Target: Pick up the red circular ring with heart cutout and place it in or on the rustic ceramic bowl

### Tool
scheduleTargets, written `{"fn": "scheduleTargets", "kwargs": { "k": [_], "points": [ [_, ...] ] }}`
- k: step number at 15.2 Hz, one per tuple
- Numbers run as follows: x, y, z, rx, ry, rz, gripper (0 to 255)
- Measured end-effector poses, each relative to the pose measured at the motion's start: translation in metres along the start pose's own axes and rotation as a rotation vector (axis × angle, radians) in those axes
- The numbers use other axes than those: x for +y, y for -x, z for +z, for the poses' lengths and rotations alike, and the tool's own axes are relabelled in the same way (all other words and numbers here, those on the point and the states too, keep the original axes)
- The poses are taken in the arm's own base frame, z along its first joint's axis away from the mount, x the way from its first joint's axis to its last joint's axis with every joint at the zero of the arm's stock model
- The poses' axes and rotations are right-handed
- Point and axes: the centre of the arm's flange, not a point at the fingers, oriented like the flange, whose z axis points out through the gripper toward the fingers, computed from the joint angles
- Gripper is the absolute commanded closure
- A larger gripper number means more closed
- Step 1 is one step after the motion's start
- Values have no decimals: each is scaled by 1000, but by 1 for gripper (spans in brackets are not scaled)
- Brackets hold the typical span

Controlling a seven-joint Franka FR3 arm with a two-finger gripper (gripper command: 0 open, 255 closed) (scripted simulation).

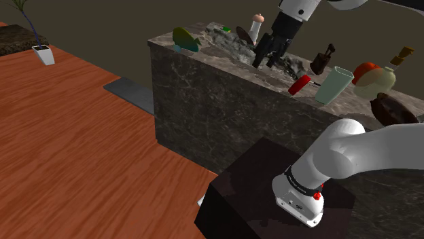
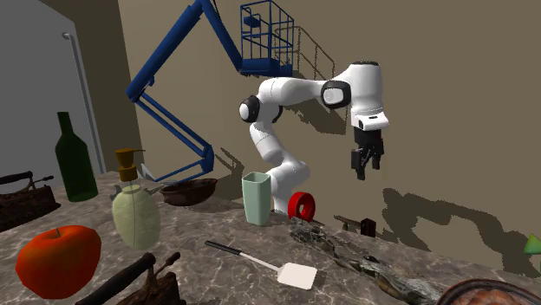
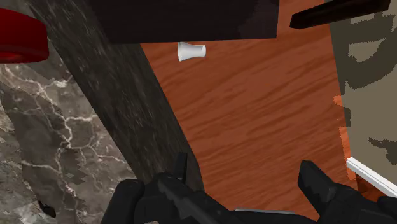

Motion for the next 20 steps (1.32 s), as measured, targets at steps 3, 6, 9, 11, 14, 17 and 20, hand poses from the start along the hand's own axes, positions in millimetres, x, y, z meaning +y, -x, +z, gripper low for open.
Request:
{"fn": "scheduleTargets", "kwargs": {
  "k": [3, 6, 9, 11, 14, 17, 20],
  "points": [
    [17, 5, -5, 11, -6, 48, 0],
    [56, 14, -11, 36, -18, 156, 0],
    [93, 27, -15, 62, -32, 273, 0],
    [117, 41, -18, 80, -41, 351, 0],
    [152, 65, -23, 107, -55, 468, 0],
    [186, 92, -28, 134, -69, 586, 0],
    [212, 122, -32, 159, -82, 699, 0]
  ]
}}
